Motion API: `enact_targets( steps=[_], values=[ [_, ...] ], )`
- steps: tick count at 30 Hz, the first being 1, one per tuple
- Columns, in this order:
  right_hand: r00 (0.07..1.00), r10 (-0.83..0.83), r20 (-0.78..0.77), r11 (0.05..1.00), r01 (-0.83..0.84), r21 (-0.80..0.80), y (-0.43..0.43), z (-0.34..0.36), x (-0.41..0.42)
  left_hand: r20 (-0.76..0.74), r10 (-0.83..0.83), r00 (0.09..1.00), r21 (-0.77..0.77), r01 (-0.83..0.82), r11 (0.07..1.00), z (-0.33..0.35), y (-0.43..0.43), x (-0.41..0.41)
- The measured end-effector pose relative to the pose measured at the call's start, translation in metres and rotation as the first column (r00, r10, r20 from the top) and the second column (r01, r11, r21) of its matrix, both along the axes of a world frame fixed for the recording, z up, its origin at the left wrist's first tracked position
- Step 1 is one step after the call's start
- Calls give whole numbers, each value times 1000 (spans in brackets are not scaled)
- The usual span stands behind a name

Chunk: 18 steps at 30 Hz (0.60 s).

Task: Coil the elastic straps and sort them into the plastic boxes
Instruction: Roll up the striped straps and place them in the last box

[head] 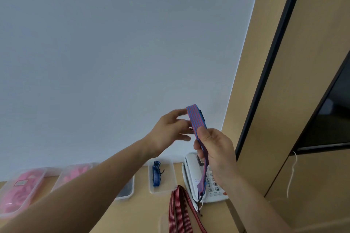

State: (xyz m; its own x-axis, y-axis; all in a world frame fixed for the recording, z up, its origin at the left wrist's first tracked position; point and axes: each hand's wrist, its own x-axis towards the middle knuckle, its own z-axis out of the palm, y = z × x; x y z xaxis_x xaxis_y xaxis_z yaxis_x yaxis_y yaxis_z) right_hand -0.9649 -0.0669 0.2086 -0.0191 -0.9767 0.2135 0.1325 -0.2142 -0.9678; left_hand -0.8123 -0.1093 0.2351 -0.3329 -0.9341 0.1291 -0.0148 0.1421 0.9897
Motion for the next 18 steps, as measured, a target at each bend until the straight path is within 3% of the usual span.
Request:
enact_targets(
  steps=[3, 7, 12, 18],
  values=[
    [1000, 2, -10, 1000, -2, -23, -2, -2, 1, -101, -164, 981, 128, 176, 976, 8, 4, -2],
    [998, 1, -56, 998, -4, -62, -6, -5, -3, -159, -197, 967, 144, 220, 965, 8, 6, -1],
    [993, 1, -120, 1000, -2, -14, -7, -6, -2, -78, -38, 996, 76, 44, 996, 6, 3, -2],
    [986, -49, -161, 997, 58, 53, -7, -11, 0, 38, 152, 988, -175, -143, 974, 9, 1, -2]
  ],
)
